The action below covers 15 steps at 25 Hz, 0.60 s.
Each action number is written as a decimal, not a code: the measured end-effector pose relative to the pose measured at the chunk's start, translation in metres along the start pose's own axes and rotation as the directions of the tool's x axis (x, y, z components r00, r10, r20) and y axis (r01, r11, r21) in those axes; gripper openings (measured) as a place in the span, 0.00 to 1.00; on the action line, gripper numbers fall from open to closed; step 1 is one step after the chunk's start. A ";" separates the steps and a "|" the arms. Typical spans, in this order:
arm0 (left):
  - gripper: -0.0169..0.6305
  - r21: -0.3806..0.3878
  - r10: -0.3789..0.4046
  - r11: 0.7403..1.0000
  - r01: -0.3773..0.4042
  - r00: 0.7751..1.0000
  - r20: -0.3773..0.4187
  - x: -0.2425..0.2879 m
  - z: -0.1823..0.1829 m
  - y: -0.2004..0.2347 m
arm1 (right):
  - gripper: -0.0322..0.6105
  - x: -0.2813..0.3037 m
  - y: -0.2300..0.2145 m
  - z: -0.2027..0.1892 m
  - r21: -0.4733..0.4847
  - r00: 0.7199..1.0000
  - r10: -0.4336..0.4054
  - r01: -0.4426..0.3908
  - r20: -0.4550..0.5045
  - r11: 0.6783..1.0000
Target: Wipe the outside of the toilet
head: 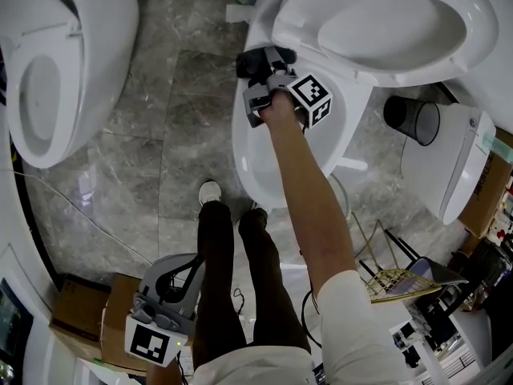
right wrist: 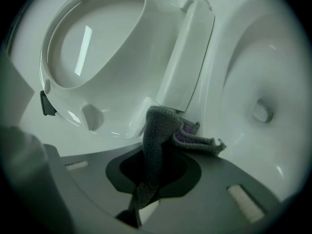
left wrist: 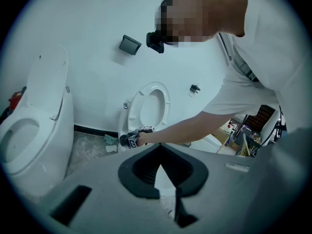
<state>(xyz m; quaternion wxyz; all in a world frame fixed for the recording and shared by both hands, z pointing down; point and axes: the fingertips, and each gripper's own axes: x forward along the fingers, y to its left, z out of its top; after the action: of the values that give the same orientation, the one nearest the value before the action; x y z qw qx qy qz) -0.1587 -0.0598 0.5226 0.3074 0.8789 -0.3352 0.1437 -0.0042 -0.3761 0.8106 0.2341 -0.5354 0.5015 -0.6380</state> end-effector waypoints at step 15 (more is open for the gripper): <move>0.02 0.012 -0.005 1.000 0.005 1.000 -0.004 0.004 -0.004 -0.017 | 0.13 -0.002 0.035 -0.022 0.025 0.970 0.211 -0.209 -0.118 0.978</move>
<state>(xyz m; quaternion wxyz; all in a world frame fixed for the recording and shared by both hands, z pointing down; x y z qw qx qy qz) -0.1445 -0.0489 0.5196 0.3028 0.8815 -0.3314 0.1465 -0.0318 -0.3796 0.7799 0.2731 -0.4387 0.5643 -0.6438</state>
